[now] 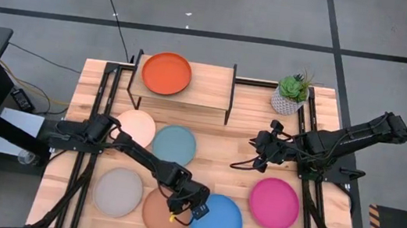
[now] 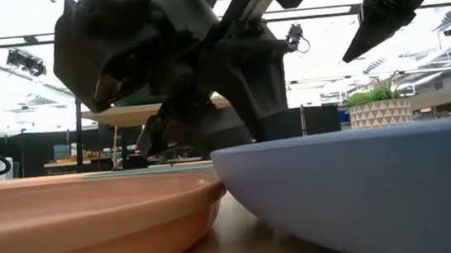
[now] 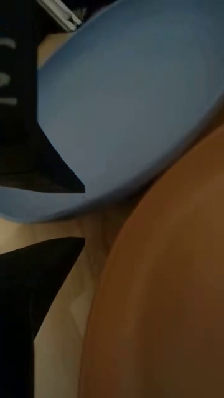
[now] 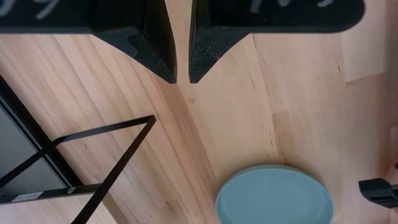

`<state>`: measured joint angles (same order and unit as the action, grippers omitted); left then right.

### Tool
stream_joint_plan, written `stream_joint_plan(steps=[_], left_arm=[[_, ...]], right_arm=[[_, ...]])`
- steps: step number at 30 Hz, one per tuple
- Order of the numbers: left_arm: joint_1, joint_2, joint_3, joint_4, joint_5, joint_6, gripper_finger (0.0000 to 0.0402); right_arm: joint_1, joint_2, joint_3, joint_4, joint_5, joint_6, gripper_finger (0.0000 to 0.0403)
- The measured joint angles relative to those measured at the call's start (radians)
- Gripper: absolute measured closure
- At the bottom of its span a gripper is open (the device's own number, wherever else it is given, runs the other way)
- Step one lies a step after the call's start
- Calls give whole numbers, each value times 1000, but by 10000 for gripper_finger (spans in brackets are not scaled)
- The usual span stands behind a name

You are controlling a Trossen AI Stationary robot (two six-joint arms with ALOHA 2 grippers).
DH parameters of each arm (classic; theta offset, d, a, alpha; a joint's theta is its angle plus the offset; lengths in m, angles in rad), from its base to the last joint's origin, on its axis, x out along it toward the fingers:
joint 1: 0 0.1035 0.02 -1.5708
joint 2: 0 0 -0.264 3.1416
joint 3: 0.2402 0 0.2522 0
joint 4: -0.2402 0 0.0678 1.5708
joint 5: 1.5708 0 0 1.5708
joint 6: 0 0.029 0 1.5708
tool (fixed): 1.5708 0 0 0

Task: Place and stack plates onto a shelf
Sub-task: Stack the blue plate on the orange plate on the shelf

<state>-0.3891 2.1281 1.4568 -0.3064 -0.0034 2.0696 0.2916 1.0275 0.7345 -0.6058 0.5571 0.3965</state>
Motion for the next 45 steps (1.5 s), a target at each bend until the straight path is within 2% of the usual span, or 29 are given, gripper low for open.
stream_joint_plan(steps=[4,10,17,20,27,32,36,40,45], left_arm=[[-2,0,0,-20,-4,-16,308],[-1,-2,1,-13,-73,-75,384],[-2,-46,0,-40,-141,-208,385],[-7,-82,0,-101,-182,-281,387],[-15,-183,0,-284,-276,-618,387],[-19,-289,0,-389,-296,-903,387],[-19,-399,1,-502,-379,-1153,387],[21,-506,1,-643,-484,-1396,387],[123,-619,2,-843,-483,-1643,387]], right_arm=[[0,0,0,0,0,0,353],[0,0,-1,0,0,-4,353],[0,0,-27,0,0,3,353],[0,-2,-29,-1,0,3,353],[0,-56,-28,-36,13,11,353],[0,-95,-33,-45,27,19,353],[0,-105,-60,-38,29,24,354],[-2,-107,-81,-21,29,27,354],[-2,-112,-82,-4,35,22,354]])
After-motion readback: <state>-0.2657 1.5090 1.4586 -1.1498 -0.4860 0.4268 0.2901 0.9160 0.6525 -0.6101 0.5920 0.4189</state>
